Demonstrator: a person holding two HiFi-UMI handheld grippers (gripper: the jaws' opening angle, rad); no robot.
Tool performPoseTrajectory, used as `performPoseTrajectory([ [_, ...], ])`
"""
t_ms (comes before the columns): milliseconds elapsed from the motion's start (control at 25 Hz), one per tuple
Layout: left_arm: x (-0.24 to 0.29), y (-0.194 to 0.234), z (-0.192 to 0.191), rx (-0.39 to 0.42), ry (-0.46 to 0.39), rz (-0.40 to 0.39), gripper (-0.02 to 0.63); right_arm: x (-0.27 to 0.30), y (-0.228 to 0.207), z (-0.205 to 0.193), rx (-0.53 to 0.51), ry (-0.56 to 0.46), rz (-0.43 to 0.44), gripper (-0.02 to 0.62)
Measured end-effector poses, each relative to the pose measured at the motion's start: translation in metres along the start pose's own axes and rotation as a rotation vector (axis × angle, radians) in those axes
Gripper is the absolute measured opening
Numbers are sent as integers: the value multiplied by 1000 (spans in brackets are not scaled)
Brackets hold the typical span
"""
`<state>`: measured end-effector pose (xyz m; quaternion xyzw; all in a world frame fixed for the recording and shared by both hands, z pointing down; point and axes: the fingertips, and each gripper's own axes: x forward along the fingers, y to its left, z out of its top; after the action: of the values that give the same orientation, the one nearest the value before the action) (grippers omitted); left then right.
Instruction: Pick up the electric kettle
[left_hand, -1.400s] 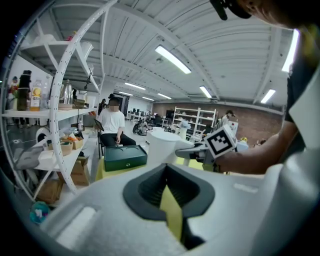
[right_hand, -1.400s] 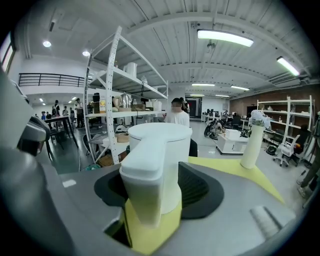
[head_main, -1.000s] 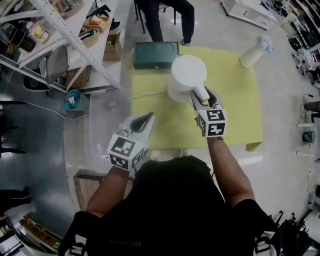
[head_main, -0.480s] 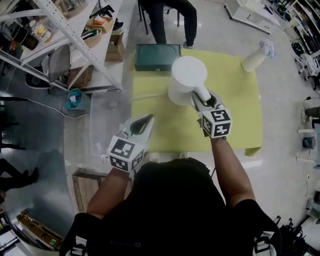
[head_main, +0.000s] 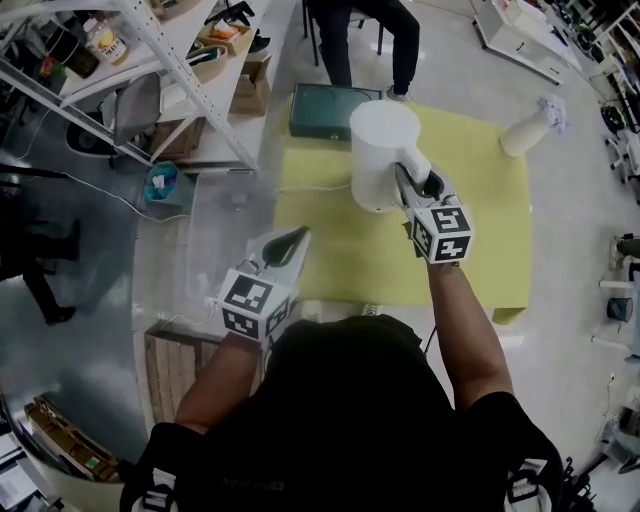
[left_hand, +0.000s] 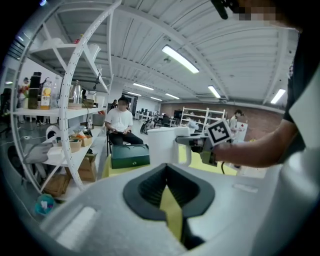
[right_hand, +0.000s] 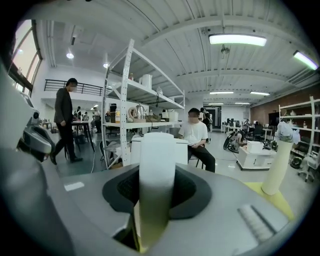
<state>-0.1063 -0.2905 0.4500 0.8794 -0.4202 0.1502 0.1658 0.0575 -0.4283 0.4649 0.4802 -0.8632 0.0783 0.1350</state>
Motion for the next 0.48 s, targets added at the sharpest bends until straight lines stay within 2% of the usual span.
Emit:
performPoseTrajectory([
  [280,-6,6,-3,-15,-3,26,2,-2,-7,30,11,-64,-1,120],
  [480,-2,4,-1,-13,-5,15,2,-14,-11,39,18,-82,-7,120],
])
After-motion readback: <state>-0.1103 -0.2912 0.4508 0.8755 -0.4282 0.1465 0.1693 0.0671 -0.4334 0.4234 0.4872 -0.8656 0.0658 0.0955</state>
